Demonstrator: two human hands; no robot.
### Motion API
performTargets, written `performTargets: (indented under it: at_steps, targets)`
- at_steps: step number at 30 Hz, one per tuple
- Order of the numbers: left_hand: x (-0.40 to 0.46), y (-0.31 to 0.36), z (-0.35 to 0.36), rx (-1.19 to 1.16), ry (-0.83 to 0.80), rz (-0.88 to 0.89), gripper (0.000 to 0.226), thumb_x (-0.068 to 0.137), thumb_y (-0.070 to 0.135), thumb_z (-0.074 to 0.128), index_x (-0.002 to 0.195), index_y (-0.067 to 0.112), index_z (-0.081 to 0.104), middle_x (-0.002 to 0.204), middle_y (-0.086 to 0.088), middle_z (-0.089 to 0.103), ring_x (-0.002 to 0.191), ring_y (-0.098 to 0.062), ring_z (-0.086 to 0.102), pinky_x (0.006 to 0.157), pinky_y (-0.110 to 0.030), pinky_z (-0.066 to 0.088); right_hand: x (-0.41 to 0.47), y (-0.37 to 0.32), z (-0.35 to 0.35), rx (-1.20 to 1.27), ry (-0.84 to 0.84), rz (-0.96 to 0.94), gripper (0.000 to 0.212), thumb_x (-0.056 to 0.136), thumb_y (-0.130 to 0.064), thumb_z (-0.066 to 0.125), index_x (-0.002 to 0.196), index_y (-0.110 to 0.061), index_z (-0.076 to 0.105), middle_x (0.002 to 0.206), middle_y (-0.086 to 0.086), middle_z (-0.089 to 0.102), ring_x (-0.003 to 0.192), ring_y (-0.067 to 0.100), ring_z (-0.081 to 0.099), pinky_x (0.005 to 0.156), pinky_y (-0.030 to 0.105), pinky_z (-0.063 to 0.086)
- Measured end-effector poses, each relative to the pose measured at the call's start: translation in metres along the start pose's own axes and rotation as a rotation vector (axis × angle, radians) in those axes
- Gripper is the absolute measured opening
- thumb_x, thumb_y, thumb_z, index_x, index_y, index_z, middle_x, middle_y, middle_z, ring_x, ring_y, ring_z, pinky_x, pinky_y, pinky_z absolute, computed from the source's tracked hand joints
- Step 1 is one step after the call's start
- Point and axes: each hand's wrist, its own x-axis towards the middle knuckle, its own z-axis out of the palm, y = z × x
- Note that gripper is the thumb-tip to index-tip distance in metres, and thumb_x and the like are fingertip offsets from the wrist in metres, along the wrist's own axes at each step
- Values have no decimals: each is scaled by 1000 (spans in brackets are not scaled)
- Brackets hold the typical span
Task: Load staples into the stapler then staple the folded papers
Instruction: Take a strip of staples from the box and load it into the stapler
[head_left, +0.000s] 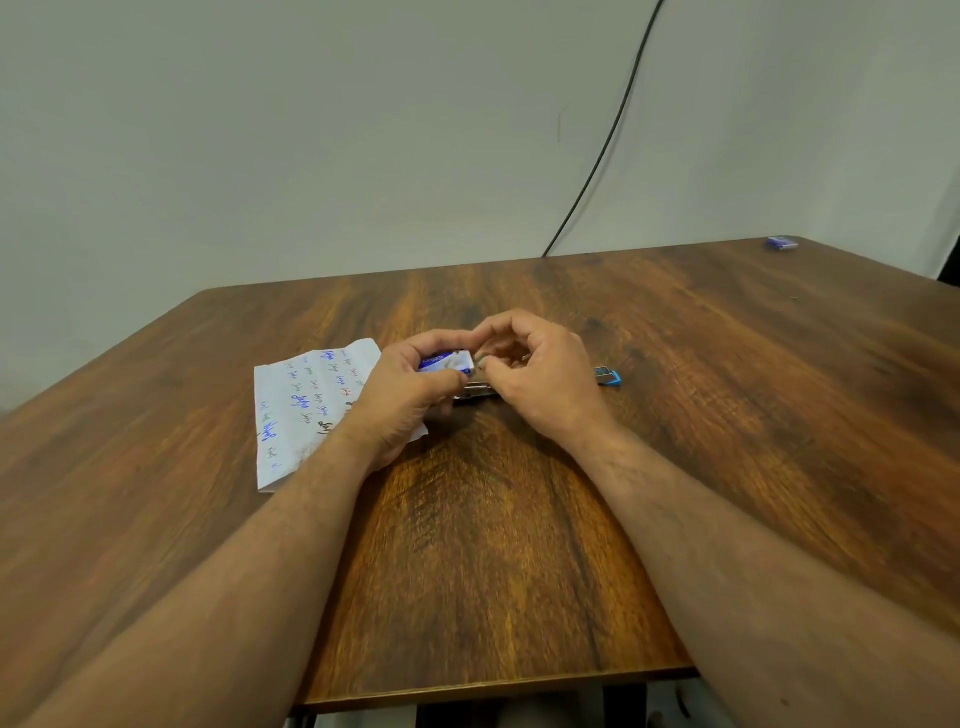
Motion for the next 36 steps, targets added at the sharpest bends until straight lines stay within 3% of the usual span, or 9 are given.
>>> performTargets:
  at_steps: [3,7,11,15,18,23,30,32,36]
  targets:
    - [0,0,3,67,86,27,29,82,7,75,109,18,75,108,-11,68,67,-7,67,50,-18,49,1,2,1,-57,62,3,22,89,-13,70,91,-35,70,83,-21,68,81,-5,65,65,7,50]
    - [2,1,6,172,256,73,17,82,11,80,90,24,73,100,-2,71,85,-10,65,62,-17,51,2,6,0,-86,121,34,14,91,-18,70,92,-30,77,75,-26,66,76,-6,67,68,10,53]
    - [3,0,9,246,333,79,21,79,6,75,88,25,69,103,-3,67,91,-14,63,65,-14,50,2,5,0,-87,152,79,11,92,-20,69,95,-26,78,70,-21,67,68,1,69,71,27,62]
    - [4,-1,11,326,358,89,19,79,14,77,90,24,65,116,-7,58,95,-16,59,73,-22,46,1,3,-2,-83,182,87,15,91,-17,68,95,-28,78,73,-14,71,65,7,70,68,32,62]
    - [2,-3,10,289,323,69,25,80,18,78,99,23,63,119,-8,55,93,-15,55,70,-23,44,0,3,-2,-83,172,122,15,92,-17,69,99,-24,80,73,-18,70,70,6,72,76,34,63]
    - [4,-6,6,284,318,35,18,88,20,73,100,20,61,105,-9,59,80,-13,54,64,-23,43,-4,3,-2,-56,131,170,17,91,-13,68,101,-22,79,68,-13,73,63,3,72,72,22,61]
    - [9,-6,9,302,396,45,2,91,27,73,90,27,71,97,7,69,89,-6,61,72,-22,45,-5,3,-4,85,200,257,28,92,-2,65,95,-29,74,70,-5,74,58,3,72,55,11,52]
    - [9,-6,8,322,390,46,10,95,22,68,93,31,72,106,7,69,95,-7,61,74,-20,44,-4,4,-5,112,217,281,24,93,-2,64,99,-22,76,74,-2,74,57,2,71,54,11,52]
    - [9,-3,10,326,343,-19,37,89,-2,52,95,31,69,111,-5,65,82,-12,52,65,-22,44,-2,7,-6,128,250,312,21,94,-3,65,107,-15,76,78,2,74,55,3,69,51,13,53]
